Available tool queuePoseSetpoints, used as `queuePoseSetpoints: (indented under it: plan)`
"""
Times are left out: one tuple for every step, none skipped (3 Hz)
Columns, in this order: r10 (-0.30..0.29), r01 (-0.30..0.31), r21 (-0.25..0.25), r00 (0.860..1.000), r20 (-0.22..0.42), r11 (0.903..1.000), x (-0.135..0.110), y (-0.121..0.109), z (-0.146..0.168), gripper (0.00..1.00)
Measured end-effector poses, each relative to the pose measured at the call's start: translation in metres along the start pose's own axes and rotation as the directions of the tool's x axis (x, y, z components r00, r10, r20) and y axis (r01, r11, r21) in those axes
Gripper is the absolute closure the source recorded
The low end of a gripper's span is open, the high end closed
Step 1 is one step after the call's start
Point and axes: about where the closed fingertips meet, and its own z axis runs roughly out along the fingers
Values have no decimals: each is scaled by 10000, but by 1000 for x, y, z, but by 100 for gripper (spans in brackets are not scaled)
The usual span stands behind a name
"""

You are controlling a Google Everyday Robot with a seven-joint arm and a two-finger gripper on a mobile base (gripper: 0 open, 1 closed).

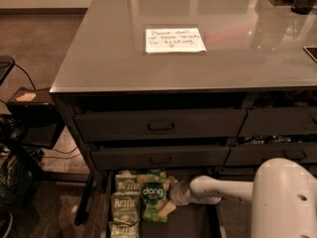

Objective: Pick green rice chip bag from bottom drawer and place on counter

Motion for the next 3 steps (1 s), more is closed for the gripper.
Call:
queuePoseSetpoints:
  plan:
    - [14, -17, 314, 9999, 103, 9995, -4, -21, -1, 0]
    - [134, -135, 183, 9999, 36, 9997, 6, -17, 7, 0]
    - [566, -566, -46, 9984, 82, 9984, 23, -24, 23, 0]
